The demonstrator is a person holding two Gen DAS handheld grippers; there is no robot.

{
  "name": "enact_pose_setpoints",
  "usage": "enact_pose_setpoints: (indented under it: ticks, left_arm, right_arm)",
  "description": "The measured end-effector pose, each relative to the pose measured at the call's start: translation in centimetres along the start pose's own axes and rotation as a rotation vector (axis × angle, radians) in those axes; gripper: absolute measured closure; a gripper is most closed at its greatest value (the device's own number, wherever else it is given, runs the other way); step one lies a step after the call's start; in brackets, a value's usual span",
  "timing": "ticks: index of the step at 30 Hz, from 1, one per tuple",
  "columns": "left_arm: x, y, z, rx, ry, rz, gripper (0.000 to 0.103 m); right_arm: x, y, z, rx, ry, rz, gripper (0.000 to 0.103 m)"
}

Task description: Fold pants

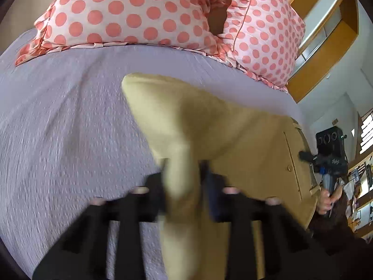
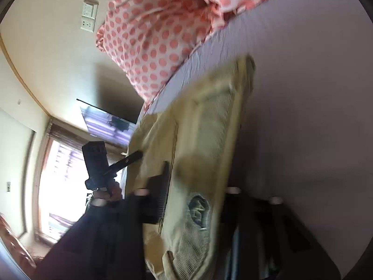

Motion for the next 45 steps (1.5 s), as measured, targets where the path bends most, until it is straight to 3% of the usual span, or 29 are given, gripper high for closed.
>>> enact_pose_setpoints:
  ticks: [2, 9, 12, 14, 16, 19, 20, 22, 25, 27, 29, 31, 32, 35, 39, 40, 42, 43, 45]
  left_arm:
    - [0.1, -0.9, -0.3, -0.030, -0.008, 0.032, 0.097]
    - [-2.4, -2.8, -1.3, -0.072, -0.045, 0.078, 0.098]
    - [-5.2, -3.2, -1.2, -0.127, -0.093, 0.103, 0.098]
    - [-7.3, -3.1, -1.1, -0.119, -0.130, 0.081, 0.098]
    - [-9.4, -2.5, 0.4, -0.175, -0.137, 0.115, 0.098]
    - [-10.2, -0.4, 3.9, -0.276, -0.057, 0.117, 0.094]
    - [-10.0, 0.1, 4.5, -0.296, -0.041, 0.111, 0.090]
    - [-9.3, 0.7, 3.9, -0.310, -0.060, 0.120, 0.087]
    - [-8.2, 0.3, 0.7, -0.374, -0.145, 0.150, 0.085]
    - [-7.5, -1.5, -1.5, -0.337, -0.214, 0.163, 0.077]
    - [-7.0, -3.2, -2.2, -0.236, -0.241, 0.171, 0.056]
    - [-6.6, -4.6, -0.4, -0.149, -0.188, 0.157, 0.050]
    - [-6.5, -4.7, 0.5, -0.137, -0.162, 0.148, 0.050]
    - [-6.5, -2.3, 5.2, -0.205, -0.031, 0.050, 0.054]
    - [-6.0, -2.0, 5.0, -0.302, -0.041, 0.040, 0.052]
    - [-5.5, -2.6, 4.2, -0.304, -0.055, 0.053, 0.046]
    - [-3.7, -4.2, 2.0, -0.338, -0.109, 0.102, 0.025]
    - [-2.3, -5.1, 0.8, -0.391, -0.139, 0.130, 0.008]
    - [0.6, -6.7, -1.0, -0.493, -0.184, 0.173, 0.002]
  right_arm:
    - [0.1, 0.8, -0.2, -0.032, -0.023, -0.016, 0.088]
    - [-2.7, 3.7, -1.3, -0.044, -0.095, -0.076, 0.090]
    - [-5.5, 4.8, -1.5, -0.025, -0.129, -0.106, 0.091]
    - [-7.6, 5.1, -1.7, -0.012, -0.169, -0.117, 0.091]
    - [-9.3, 4.4, -1.5, 0.007, -0.201, -0.099, 0.091]
    - [-11.0, 1.5, 1.2, 0.132, -0.169, -0.031, 0.087]
    - [-11.0, 0.4, 2.2, 0.209, -0.137, 0.000, 0.083]
    - [-10.5, -0.7, 2.2, 0.301, -0.106, 0.020, 0.069]
    - [-9.9, -0.2, -1.2, 0.411, -0.241, -0.022, 0.057]
    - [-9.1, 1.1, -3.2, 0.385, -0.317, -0.052, 0.057]
    - [-8.3, 2.5, -3.3, 0.316, -0.309, -0.075, 0.048]
    - [-7.7, 3.3, -1.9, 0.277, -0.262, -0.089, 0.032]
    - [-7.4, 3.5, -0.7, 0.262, -0.221, -0.088, 0.029]
    - [-7.4, 2.3, 2.5, 0.333, -0.143, -0.033, 0.022]
    - [-7.3, 2.4, 2.0, 0.328, -0.157, 0.020, 0.019]
    - [-6.7, 3.1, 1.2, 0.355, -0.183, 0.000, 0.014]
    - [-4.5, 5.4, -0.7, 0.446, -0.265, -0.101, 0.005]
    - [-3.0, 6.2, -1.6, 0.483, -0.301, -0.145, 0.001]
    - [0.4, 8.0, -2.6, 0.614, -0.372, -0.213, 0.001]
Point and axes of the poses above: each gripper's, at about its wrist camera, not at the fingertips, and z roughly the way its jaws point, y to its left, x to its underside, the point moved 3 cm from there along z, roughly the way its jaws point, and after that the axes turned 11 degrees about x, right-handed, at the moved point
